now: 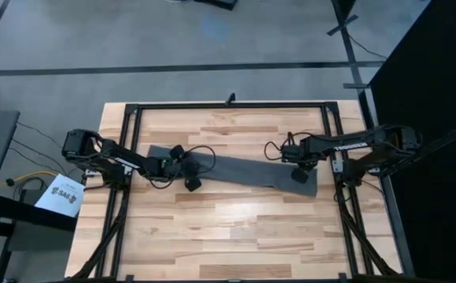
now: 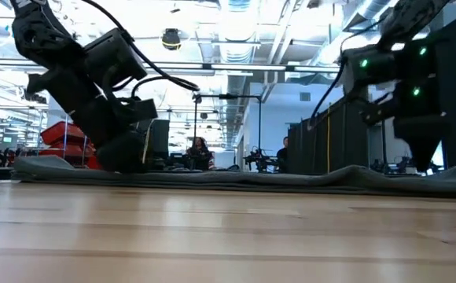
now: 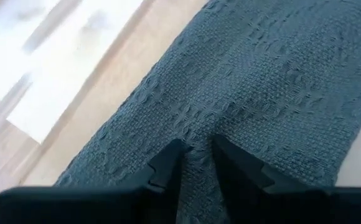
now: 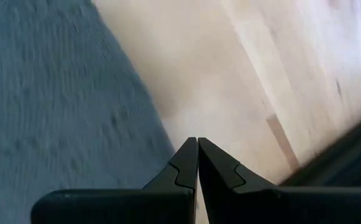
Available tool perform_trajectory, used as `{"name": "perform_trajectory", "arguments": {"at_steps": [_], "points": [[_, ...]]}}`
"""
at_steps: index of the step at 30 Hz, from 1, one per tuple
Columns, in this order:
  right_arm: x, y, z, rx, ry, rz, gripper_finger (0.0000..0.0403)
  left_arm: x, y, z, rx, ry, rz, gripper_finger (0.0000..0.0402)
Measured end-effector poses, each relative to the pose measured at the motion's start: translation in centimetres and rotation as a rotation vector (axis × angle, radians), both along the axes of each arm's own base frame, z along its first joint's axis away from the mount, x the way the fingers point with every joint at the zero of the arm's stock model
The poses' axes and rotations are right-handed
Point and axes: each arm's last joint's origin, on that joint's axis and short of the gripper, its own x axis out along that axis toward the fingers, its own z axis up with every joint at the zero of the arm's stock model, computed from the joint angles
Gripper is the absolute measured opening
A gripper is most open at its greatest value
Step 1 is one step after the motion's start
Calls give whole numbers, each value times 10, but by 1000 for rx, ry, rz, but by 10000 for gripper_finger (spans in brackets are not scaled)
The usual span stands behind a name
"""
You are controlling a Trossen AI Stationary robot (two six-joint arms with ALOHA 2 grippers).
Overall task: Roll towel
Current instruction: Roll the gray towel
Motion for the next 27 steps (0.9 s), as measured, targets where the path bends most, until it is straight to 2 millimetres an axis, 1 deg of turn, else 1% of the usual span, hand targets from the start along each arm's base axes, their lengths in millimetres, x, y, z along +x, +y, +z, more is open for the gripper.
{"name": "perform_trajectory", "arguments": {"at_steps": [3,5,7,9,11,12,15,19,24,27], "points": [[-9,13,15,8,-26,-18,0,-10,0,14,-3,13,-26,81],[-14,24,23,32,-58,31,0,-15,0,25,13,0,-39,82],[-18,38,28,54,-108,141,0,-19,2,38,49,-26,-21,81],[-17,53,31,71,-186,283,0,-24,6,44,84,-19,-1,81],[-13,71,34,85,-284,422,1,-25,10,48,100,-38,5,82],[-12,79,34,92,-302,476,4,-24,12,50,104,-53,14,81],[-12,99,27,106,-286,553,26,-23,17,48,106,-50,37,82],[-9,116,12,102,-229,531,77,-20,19,42,98,-42,57,82],[-1,122,-7,78,-126,519,139,-14,19,36,88,-52,59,82],[3,124,-19,64,-74,518,168,-13,18,34,59,-49,56,82]]}}
